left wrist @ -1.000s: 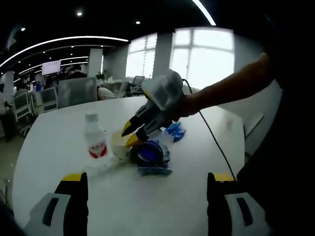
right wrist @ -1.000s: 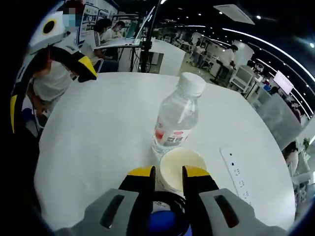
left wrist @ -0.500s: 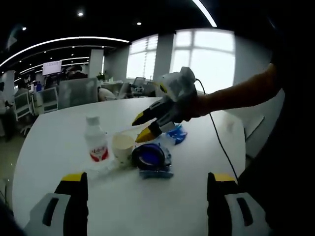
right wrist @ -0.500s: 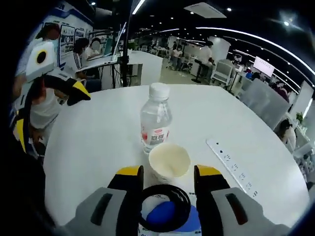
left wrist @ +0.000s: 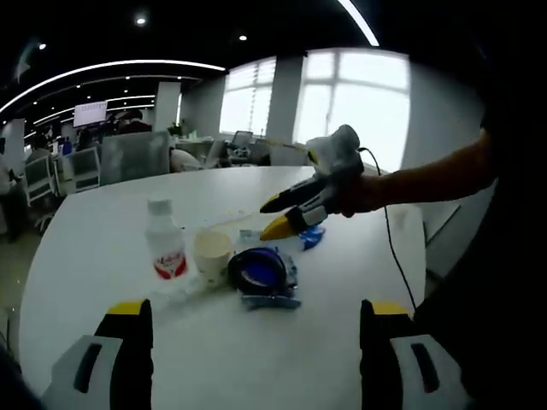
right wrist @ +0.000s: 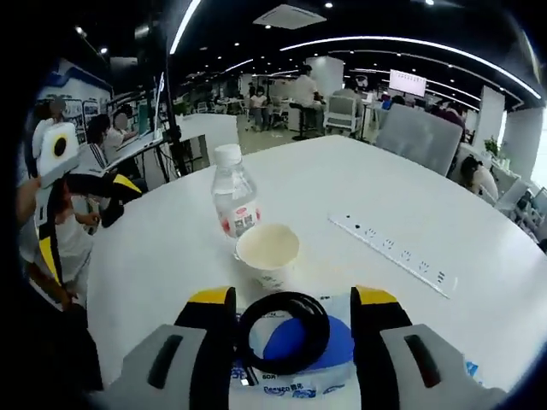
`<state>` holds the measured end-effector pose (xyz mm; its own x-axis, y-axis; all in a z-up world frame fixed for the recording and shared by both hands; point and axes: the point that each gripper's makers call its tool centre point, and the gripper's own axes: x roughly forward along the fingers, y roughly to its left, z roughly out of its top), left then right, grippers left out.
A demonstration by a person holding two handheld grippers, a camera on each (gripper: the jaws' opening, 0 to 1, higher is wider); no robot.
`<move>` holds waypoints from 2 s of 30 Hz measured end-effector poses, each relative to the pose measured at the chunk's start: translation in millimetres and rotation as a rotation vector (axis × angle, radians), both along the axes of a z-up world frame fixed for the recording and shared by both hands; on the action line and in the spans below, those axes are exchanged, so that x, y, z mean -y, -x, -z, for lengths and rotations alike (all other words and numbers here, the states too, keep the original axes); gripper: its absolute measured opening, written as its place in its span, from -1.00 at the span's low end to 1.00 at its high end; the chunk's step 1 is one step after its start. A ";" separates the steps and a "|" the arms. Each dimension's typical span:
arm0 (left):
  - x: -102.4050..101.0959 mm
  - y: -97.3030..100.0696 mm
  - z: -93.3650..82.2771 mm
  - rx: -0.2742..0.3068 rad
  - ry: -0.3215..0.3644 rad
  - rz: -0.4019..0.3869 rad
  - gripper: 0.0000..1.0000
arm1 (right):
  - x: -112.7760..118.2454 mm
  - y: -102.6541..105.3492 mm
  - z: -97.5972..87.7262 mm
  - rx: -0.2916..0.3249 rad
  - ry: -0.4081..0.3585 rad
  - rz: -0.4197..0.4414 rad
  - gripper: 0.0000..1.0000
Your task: Arrange the tabletop items into an orderly group along one side of the table until the central work area is clear of visible clutter.
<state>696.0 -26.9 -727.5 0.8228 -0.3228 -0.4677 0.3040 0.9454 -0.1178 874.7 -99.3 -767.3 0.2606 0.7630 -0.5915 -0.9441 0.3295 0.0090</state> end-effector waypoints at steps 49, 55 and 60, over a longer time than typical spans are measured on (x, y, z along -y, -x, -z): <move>0.5 7.0 6.0 -0.003 -0.010 -0.006 0.98 | 29.0 -7.1 98.5 -0.091 0.198 0.347 -0.70; -1.5 7.2 7.4 -0.005 -0.010 -0.012 0.98 | 27.7 -3.9 101.9 -0.095 0.226 0.369 -0.73; -2.3 9.1 8.5 -0.006 -0.003 -0.016 0.96 | 28.5 -6.5 100.8 -0.079 0.240 0.389 -0.76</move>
<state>686.8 -24.5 -736.0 0.8248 -0.3082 -0.4741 0.2881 0.9505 -0.1167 881.1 -127.8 -868.1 0.4475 0.4564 -0.7691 -0.7496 0.6604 -0.0443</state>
